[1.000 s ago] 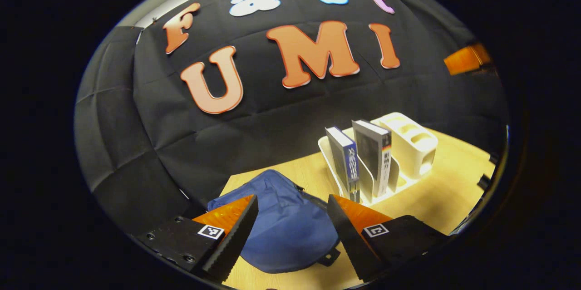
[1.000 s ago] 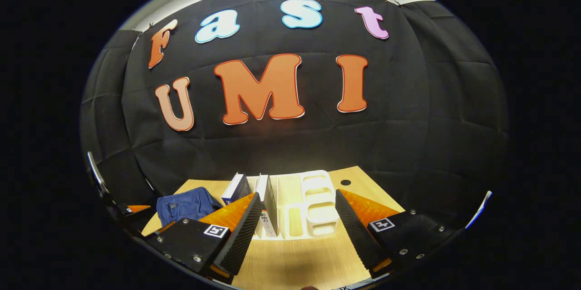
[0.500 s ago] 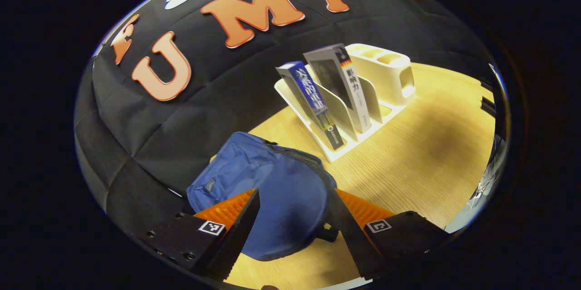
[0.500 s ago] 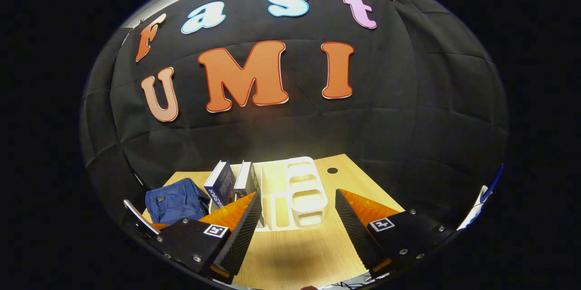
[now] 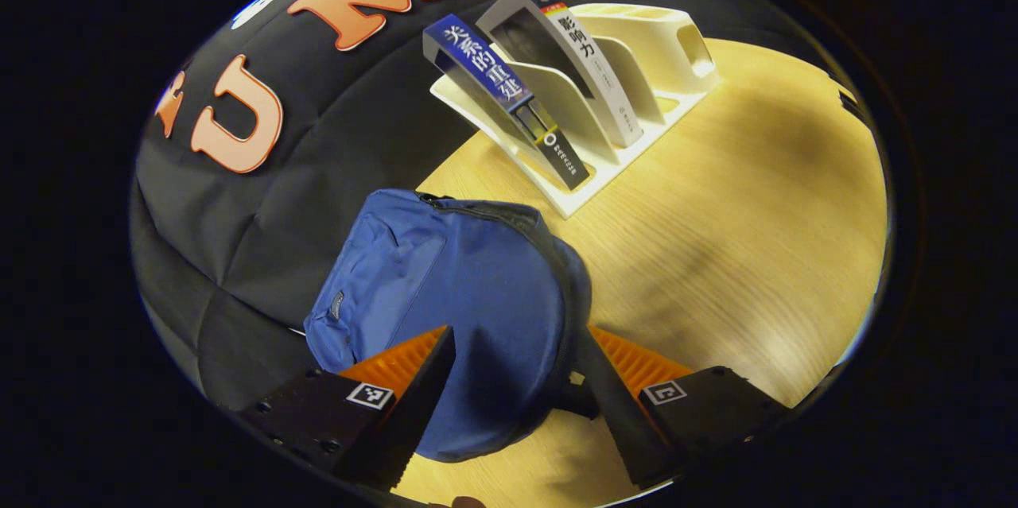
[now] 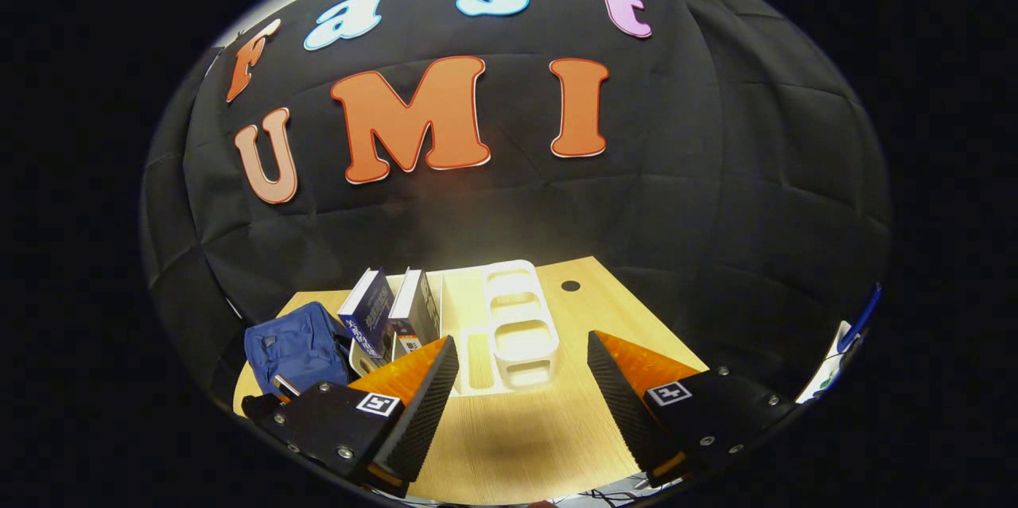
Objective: Open the schoolbag, grab two books from the bookshelf and put them into the schoolbag.
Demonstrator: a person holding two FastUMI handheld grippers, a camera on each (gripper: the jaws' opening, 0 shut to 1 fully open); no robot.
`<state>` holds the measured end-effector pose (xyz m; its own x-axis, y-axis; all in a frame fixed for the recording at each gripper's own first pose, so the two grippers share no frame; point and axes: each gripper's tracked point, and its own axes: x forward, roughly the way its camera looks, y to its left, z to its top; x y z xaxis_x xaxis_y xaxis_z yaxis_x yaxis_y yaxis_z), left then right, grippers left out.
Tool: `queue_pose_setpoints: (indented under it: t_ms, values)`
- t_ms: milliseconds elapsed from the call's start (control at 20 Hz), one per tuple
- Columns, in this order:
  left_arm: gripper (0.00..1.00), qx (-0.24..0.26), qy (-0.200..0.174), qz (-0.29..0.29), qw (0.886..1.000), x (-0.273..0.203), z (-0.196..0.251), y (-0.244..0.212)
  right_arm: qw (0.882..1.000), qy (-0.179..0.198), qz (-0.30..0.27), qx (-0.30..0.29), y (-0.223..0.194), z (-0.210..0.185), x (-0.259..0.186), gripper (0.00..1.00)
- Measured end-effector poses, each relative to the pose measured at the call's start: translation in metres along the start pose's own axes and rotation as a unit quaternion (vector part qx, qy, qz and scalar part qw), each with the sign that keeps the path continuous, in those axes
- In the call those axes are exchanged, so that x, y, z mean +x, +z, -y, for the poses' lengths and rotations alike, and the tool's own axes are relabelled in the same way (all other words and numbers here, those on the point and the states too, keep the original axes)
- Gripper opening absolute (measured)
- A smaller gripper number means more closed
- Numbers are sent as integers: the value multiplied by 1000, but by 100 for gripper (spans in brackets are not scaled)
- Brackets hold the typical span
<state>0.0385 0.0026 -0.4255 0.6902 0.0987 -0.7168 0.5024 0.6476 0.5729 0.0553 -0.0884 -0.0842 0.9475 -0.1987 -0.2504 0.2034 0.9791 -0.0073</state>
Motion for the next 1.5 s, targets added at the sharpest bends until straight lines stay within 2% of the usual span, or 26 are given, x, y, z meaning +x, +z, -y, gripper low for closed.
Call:
queue_pose_setpoints:
  t_ms: [350, 500, 650, 700, 750, 800, 900, 950, 1100, 1250, 1300, 1500]
  values:
    - [98, -19, -3, -21, 1000, 4, -6, -4, 1000, 15, -12, -1, -9, -7, 1, 97]
    - [91, -42, -3, -38, 998, -2, -17, -5, 1000, 16, -12, -4, -9, -6, 2, 97]
    - [88, -25, 29, -30, 999, -12, -41, 3, 1000, 17, -12, 0, -9, -5, 4, 97]
    - [79, -16, 34, -23, 999, -13, -45, 8, 1000, 16, -13, 1, -10, -4, 5, 97]
    - [88, -9, 36, -19, 999, -12, -47, 9, 1000, 17, -16, 3, -11, -4, 6, 97]
    - [85, -4, 37, -23, 999, -10, -45, 7, 1000, 18, -20, 8, -12, -5, 8, 97]
    - [60, 8, 36, -22, 999, -10, -42, 8, 999, 24, -26, 18, -13, -7, 9, 97]
    - [53, 14, 37, -18, 999, -11, -42, 10, 999, 25, -25, 20, -11, -8, 9, 97]
    - [45, 18, 25, -24, 999, -9, -38, 7, 999, 22, -17, 22, -4, -2, 8, 97]
    - [7, 38, 21, -34, 998, -5, -42, 5, 999, 24, -10, 27, 1, 1, 8, 97]
    - [4, 41, 7, -41, 998, -6, -37, 4, 999, 26, -9, 28, 3, 1, 9, 97]
    - [1, 52, -10, -47, 997, -10, -42, 8, 998, 46, -5, 33, 6, -3, 11, 97]
